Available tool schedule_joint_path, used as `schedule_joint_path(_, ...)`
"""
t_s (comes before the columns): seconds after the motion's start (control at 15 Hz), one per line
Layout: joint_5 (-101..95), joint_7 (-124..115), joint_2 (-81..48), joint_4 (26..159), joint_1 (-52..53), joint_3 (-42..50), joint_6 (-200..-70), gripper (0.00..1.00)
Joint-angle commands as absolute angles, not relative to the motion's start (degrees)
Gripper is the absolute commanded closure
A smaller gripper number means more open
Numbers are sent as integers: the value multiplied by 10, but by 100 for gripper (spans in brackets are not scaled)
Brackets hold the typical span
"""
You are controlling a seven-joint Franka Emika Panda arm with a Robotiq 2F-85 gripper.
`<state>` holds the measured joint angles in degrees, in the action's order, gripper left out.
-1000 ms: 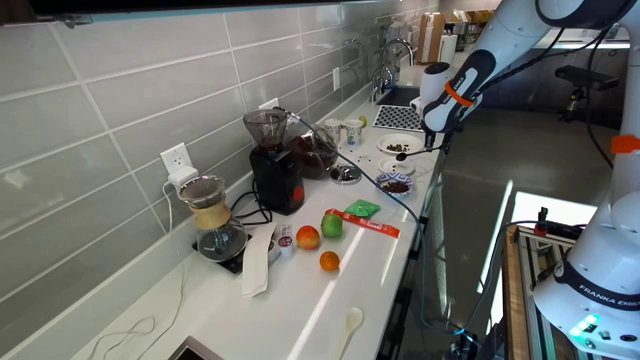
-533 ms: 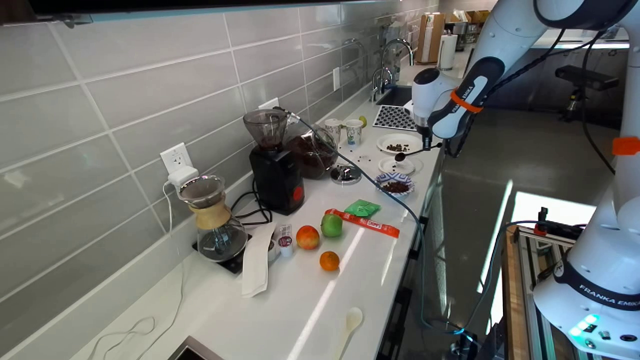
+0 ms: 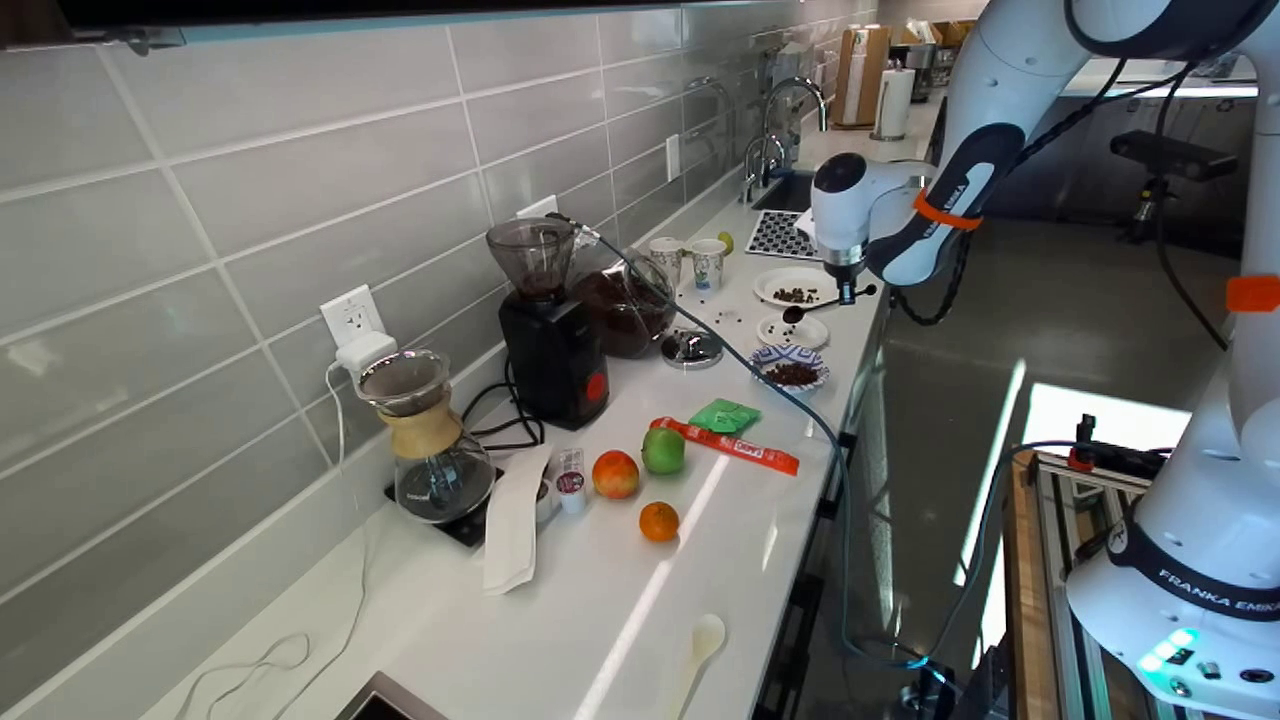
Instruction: Use the silver soon to put some of the brown objects onto the small plate
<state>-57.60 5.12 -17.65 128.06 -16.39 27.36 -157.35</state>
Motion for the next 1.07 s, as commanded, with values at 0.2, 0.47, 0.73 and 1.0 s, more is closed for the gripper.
schedule_joint_path(0.2,-583,48,-174,1279,-182,255,-1568,98)
schedule_joint_path(0.47,-701,-18,-168,1272,-161,273,-1542,98)
schedule_joint_path(0.73,-803,-60,-157,1279,-168,254,-1500,98)
schedule_joint_path(1.0,-894,-97,-146,1290,-168,230,-1451,98)
